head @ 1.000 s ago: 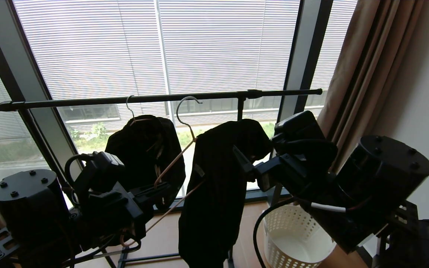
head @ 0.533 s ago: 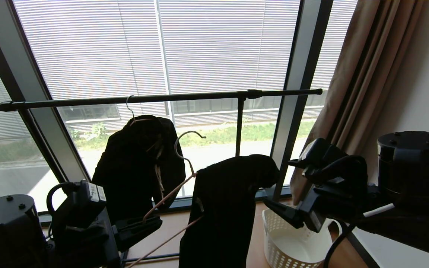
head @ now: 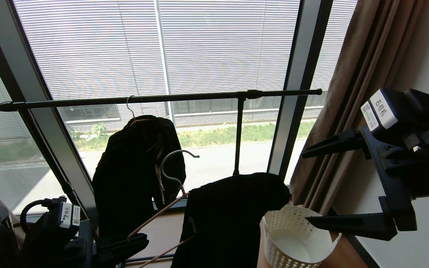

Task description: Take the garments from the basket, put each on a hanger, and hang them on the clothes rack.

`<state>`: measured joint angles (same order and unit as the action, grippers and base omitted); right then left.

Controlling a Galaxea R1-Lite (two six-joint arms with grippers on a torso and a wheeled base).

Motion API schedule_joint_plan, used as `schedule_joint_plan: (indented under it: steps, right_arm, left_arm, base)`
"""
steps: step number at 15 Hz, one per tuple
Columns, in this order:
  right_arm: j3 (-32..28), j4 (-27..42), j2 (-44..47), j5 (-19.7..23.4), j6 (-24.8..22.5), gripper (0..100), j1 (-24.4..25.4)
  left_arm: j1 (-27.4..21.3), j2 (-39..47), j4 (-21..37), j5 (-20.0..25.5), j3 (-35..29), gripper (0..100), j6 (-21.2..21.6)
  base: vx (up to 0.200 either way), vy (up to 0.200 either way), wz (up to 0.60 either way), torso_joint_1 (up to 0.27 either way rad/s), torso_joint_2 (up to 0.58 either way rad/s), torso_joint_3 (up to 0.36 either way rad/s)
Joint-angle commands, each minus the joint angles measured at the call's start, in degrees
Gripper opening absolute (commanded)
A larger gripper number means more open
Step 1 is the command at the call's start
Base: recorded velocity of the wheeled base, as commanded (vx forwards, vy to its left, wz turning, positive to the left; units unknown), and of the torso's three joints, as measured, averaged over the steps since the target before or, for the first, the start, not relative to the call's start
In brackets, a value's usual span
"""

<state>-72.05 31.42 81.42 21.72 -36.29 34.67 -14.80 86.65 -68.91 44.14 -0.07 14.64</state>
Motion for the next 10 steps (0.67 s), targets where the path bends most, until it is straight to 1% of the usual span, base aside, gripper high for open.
schedule_joint_plan:
  steps: [1, 2, 3, 4, 5, 7, 10]
  right_arm:
    - [-7.14, 3.92, 7.35, 2.89, -4.14, 100, -0.13]
    - [-8.20, 3.92, 9.63, 3.41, -5.28, 100, -0.13]
    - [-9.34, 3.83, 12.01, 3.68, -5.37, 100, -0.13]
    - [-9.43, 3.83, 12.18, 3.76, -5.37, 100, -0.13]
    - [-11.45, 3.92, 15.43, 4.29, -5.46, 100, -0.13]
    - [-12.15, 3.92, 17.19, 5.17, -5.46, 100, 0.05]
    - [-12.15, 3.65, 20.09, 5.17, -5.46, 100, 1.45]
  left_arm:
    - [-0.23, -0.43, -0.34, 1.39, 0.07, 0, -0.14]
    - [-1.20, -0.61, -0.61, 1.56, 0.07, 0, -0.14]
    - [-2.34, -0.69, -0.61, 1.47, 0.07, 0, 0.04]
    - [-2.34, -0.69, -0.61, 1.56, 0.07, 0, -0.14]
    - [-2.69, -0.61, -0.61, 1.56, 0.07, 0, 0.04]
    - [-2.69, -0.52, -0.61, 1.56, 0.07, 0, -0.14]
    - [-2.69, -0.52, -0.61, 1.56, 0.07, 0, -0.14]
  base:
    - [0.000, 0.000, 0.00, 0.000, 0.00, 0.000]
    - [0.000, 0.000, 0.00, 0.000, 0.00, 0.000]
    - [0.000, 0.000, 0.00, 0.000, 0.00, 0.000]
    - [0.000, 0.000, 0.00, 0.000, 0.00, 0.000]
    - [0.000, 0.000, 0.00, 0.000, 0.00, 0.000]
    - [0.000, 0.000, 0.00, 0.000, 0.00, 0.000]
    - [0.000, 0.000, 0.00, 0.000, 0.00, 0.000]
